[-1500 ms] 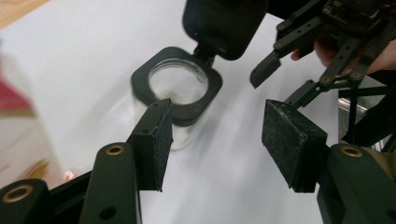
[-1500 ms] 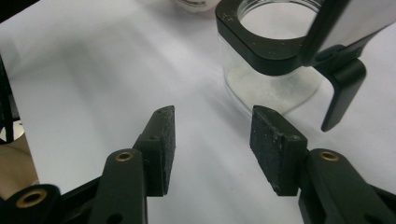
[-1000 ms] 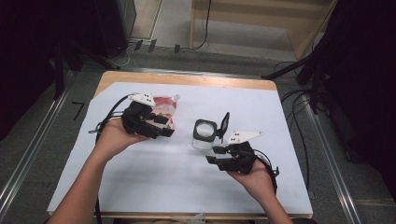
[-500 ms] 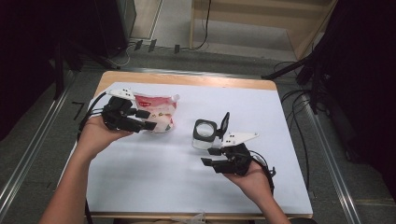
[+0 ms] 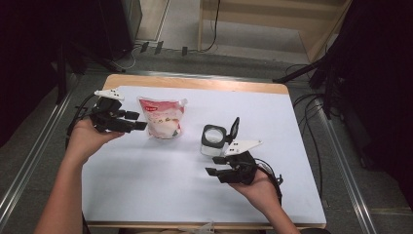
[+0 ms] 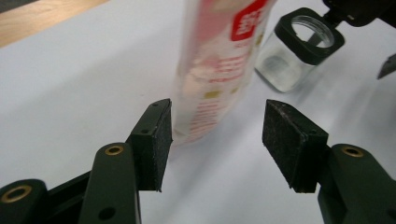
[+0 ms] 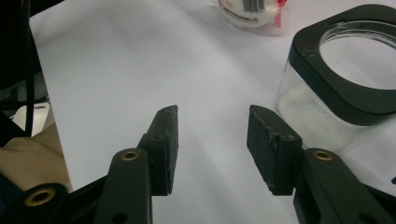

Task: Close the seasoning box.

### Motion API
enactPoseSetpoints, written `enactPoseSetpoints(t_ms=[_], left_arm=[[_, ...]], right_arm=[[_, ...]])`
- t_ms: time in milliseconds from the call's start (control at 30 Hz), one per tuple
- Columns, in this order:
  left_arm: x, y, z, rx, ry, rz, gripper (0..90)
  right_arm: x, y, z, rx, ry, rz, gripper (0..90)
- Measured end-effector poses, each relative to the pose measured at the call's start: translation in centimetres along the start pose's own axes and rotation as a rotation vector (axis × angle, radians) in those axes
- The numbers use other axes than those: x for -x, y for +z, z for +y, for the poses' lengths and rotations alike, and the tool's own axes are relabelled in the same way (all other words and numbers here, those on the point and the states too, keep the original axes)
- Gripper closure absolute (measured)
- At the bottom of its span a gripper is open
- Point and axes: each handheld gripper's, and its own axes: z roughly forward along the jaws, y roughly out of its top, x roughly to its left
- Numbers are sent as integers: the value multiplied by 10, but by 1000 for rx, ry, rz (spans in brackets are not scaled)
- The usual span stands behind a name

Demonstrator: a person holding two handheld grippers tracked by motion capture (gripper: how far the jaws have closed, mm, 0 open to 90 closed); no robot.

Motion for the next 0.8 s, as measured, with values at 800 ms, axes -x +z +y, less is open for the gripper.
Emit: enactPoseSetpoints(t_ms=[800], left_arm=[[0,45,25,20,90,6,458]], right_arm=[[-4,11,-4,-13,-2,-13,525]])
